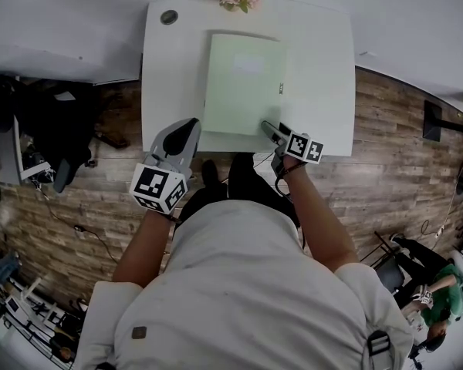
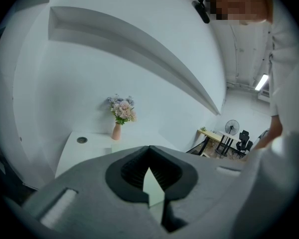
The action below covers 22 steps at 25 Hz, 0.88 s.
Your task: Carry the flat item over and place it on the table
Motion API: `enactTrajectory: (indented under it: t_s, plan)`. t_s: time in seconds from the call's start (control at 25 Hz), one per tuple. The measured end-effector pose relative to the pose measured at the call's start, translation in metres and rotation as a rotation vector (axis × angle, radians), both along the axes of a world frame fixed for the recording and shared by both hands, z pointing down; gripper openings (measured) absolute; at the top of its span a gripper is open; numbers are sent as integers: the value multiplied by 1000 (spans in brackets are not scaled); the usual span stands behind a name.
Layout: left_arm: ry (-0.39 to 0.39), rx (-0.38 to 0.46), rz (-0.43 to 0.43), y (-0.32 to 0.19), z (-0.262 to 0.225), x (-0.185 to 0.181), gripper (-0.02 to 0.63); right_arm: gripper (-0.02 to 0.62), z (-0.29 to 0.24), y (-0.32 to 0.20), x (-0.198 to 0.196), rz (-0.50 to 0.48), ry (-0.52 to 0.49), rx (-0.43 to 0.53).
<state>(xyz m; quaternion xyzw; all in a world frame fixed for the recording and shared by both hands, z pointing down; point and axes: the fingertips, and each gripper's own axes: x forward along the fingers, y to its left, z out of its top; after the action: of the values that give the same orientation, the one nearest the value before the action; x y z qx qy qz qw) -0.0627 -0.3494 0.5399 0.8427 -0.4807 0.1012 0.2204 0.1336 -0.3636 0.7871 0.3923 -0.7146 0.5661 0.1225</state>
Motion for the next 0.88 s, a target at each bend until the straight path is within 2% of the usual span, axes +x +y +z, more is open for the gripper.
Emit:
enactTrajectory:
  t_s: [0.16,0.36,0.48,0.88]
  plan:
    - [-3,-4,2,4,0,-4,0,313,-5,1,0,7,23,9]
    - [-9,13,24,12,-6,-2,0,185,-21,0,13,20,102,73]
    - [-6,25,37,20,-12,0,0,155,-40,1,17,20,139,139]
    - [17,104,83,42,-40,-8,0,83,-136,16,-10,-57,321,488]
